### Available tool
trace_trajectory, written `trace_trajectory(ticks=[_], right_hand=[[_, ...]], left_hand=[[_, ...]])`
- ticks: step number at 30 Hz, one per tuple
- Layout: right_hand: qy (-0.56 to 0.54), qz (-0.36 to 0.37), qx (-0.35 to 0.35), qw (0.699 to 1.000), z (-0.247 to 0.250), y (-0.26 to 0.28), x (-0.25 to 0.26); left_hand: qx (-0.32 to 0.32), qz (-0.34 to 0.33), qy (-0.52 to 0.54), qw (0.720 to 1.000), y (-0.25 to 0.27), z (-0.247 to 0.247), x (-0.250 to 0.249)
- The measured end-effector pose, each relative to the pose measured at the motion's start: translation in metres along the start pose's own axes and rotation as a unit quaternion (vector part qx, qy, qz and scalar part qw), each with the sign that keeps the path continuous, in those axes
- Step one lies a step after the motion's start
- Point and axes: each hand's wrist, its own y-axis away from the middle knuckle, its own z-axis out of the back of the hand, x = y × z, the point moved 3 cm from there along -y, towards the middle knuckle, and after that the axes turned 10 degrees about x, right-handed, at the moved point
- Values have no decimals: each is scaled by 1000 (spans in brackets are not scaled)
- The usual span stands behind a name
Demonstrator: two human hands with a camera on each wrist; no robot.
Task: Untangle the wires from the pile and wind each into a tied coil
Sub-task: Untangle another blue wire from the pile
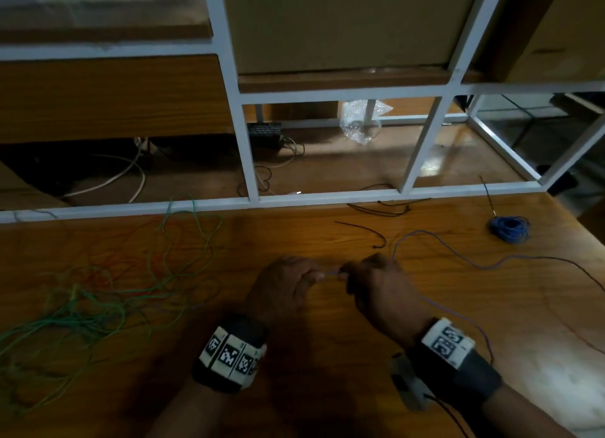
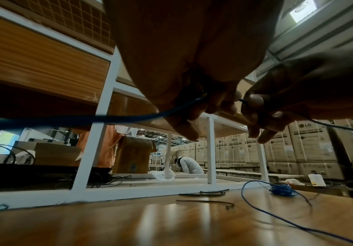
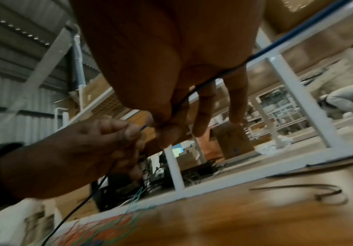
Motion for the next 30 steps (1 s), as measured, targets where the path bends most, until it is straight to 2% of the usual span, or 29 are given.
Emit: trace_trajectory(ticks=[2, 4, 6, 7, 9, 11, 12, 14, 16, 17, 19, 20, 22, 25, 27, 28, 30], right_hand=[[-29, -27, -12, 999, 15, 6, -22], [-27, -95, -26, 995, 32, 16, -52], [-25, -167, -35, 985, 43, 23, -79], [-21, -183, -18, 983, 43, 25, -88], [17, -171, 55, 984, 29, 24, -95], [106, -167, 128, 972, 8, 24, -86], [137, -158, 138, 968, 1, 21, -75], [163, -81, 104, 978, -5, 7, -35], [161, 17, 85, 983, -21, -8, 10], [149, 39, 95, 983, -31, -17, 24], [99, 33, 135, 985, -34, -30, 43], [71, 25, 124, 989, -31, -34, 43], [51, 9, 63, 997, -18, -39, 29], [35, -29, -13, 999, 18, -41, 0], [12, -50, -60, 997, 37, -41, -19], [1, -58, -64, 996, 43, -41, -27], [19, -88, 1, 996, 40, -42, -35]], left_hand=[[-2, 4, 22, 1000, 13, 5, 6], [2, 28, 29, 999, 37, 8, 24], [3, 91, 5, 996, 61, 9, 50], [1, 120, -12, 993, 71, 10, 61], [-13, 143, -25, 989, 82, 11, 75], [-32, 120, -17, 992, 81, 10, 72], [-27, 105, -1, 994, 76, 8, 66], [-7, 61, -12, 998, 59, -1, 53], [8, 48, -18, 999, 45, -8, 44], [10, 57, -18, 998, 41, -7, 38], [6, 77, -13, 997, 41, -2, 37], [-2, 82, -4, 997, 46, 4, 38], [-13, 112, 13, 994, 63, 11, 58], [9, 248, 45, 968, 98, 24, 101], [-18, 276, 44, 960, 117, 35, 116], [-23, 277, 53, 959, 122, 38, 117], [-17, 292, 67, 954, 120, 43, 110]])
